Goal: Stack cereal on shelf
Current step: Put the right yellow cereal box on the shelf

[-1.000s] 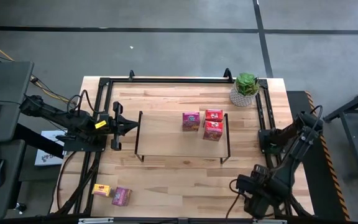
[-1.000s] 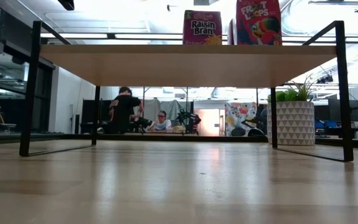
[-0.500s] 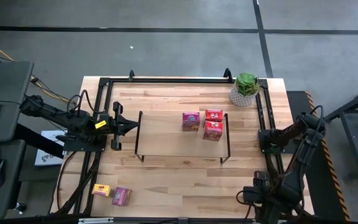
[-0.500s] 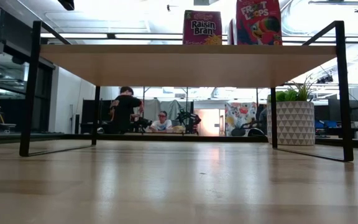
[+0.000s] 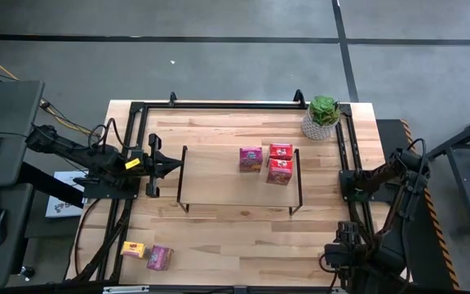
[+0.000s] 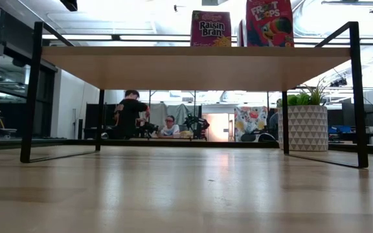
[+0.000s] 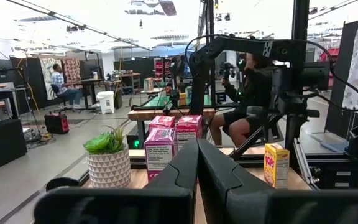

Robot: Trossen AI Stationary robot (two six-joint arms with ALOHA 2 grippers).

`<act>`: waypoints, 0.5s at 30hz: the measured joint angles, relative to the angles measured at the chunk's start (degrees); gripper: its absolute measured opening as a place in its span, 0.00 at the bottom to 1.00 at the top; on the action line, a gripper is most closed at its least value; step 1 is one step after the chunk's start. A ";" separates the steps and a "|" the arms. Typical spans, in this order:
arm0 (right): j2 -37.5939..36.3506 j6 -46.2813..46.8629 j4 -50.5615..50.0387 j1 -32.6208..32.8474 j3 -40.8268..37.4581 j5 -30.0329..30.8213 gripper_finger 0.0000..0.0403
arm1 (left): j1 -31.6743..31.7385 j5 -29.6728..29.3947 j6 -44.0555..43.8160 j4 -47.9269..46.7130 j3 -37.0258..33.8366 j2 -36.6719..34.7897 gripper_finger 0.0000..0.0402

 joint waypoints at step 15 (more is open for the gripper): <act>0.01 4.07 -0.54 2.25 0.00 1.60 0.76 | 0.00 0.00 -0.04 -0.12 -0.01 0.00 0.00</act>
